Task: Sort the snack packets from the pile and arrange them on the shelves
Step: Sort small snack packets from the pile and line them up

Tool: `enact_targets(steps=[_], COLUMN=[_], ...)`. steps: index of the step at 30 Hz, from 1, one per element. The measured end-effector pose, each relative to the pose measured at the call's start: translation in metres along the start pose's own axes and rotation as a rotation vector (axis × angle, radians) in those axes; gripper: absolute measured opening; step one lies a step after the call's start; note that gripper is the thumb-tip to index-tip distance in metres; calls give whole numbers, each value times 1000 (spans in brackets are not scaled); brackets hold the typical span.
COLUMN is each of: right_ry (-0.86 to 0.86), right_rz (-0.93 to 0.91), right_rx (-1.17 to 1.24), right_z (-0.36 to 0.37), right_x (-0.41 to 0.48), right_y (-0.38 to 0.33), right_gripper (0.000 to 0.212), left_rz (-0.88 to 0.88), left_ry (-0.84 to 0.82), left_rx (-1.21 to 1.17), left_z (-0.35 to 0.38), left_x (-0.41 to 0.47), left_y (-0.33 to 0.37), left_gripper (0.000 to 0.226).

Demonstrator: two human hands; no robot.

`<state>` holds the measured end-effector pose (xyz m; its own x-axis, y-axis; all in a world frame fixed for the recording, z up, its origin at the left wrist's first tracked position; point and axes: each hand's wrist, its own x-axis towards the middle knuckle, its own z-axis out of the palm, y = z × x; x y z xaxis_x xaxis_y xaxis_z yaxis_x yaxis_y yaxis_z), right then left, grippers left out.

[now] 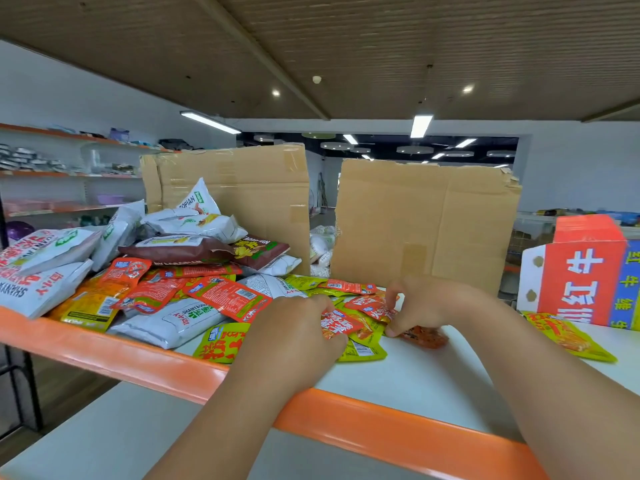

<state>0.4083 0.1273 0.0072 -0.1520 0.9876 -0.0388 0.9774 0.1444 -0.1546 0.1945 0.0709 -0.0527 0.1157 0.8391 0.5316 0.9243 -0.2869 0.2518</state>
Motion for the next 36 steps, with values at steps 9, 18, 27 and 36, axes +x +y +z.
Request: enact_targets(steps=[9,18,27,36], right_ry=[125,163,268,419], right_rz=[-76,-125,-153,-128], right_rx=[225,273,315,224], right_z=[4,6,-13,-69], right_x=[19,23,-1,-105], right_y=[10,6,3,87], right_gripper=[47,43,36,36], left_rz=[13,-3,-51,-16], left_ry=[90,106,63,96], left_rx=[-37,-24,-125,-229], left_z=[1,1,-11,-26], left_x=[0,-1,7,5], left_y=[-3,-2,11,122], left_gripper=[49,48,42,31])
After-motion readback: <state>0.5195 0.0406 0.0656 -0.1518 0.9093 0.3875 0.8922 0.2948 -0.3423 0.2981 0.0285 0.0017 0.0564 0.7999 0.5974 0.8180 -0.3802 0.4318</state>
